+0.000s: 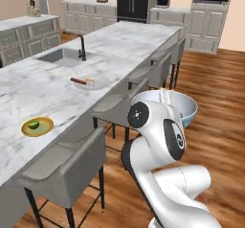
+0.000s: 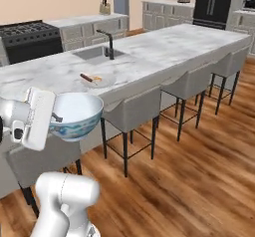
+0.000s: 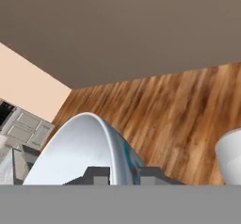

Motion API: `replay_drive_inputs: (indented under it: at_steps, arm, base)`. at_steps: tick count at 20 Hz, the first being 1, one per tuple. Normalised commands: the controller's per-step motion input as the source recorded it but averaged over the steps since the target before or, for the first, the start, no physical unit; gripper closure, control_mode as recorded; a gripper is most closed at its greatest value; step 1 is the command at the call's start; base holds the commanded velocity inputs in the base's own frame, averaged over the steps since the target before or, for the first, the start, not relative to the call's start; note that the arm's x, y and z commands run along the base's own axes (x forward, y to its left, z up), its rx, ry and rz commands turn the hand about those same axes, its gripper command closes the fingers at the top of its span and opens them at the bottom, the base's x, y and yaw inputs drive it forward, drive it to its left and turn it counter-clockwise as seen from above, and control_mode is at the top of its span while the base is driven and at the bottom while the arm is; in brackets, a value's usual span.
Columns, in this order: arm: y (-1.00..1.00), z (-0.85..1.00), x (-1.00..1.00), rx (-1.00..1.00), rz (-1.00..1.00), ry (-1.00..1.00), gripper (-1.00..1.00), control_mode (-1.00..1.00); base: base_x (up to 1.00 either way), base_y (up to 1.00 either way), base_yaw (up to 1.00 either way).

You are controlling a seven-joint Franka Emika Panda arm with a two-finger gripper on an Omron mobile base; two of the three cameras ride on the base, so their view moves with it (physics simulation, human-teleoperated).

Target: Take the smaller bowl and place it next to the appetizer plate on the dining counter , and place the larger bowl next to the plate with cooked food.

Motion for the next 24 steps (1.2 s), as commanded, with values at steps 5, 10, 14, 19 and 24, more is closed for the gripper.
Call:
replay_drive_inputs:
  at_steps: [5, 10, 14, 19, 24]
  arm:
    - [0.00, 0.00, 0.00, 0.00, 0.00, 0.00, 1.00, 1.00]
    - [0.00, 0.00, 0.00, 0.00, 0.00, 0.00, 1.00, 1.00]
    - [0.00, 0.00, 0.00, 0.00, 0.00, 0.00, 1.00, 1.00]
    - [0.00, 0.00, 0.00, 0.00, 0.00, 0.00, 1.00, 1.00]
    - [0.00, 0.00, 0.00, 0.00, 0.00, 0.00, 1.00, 1.00]
  base:
    - [0.88, -0.89, 0.43]
    - [0.73, -0.91, 0.38]
    - [0.98, -0.41, 0.32]
    - [0.96, -0.21, 0.47]
    - [0.80, -0.31, 0.58]
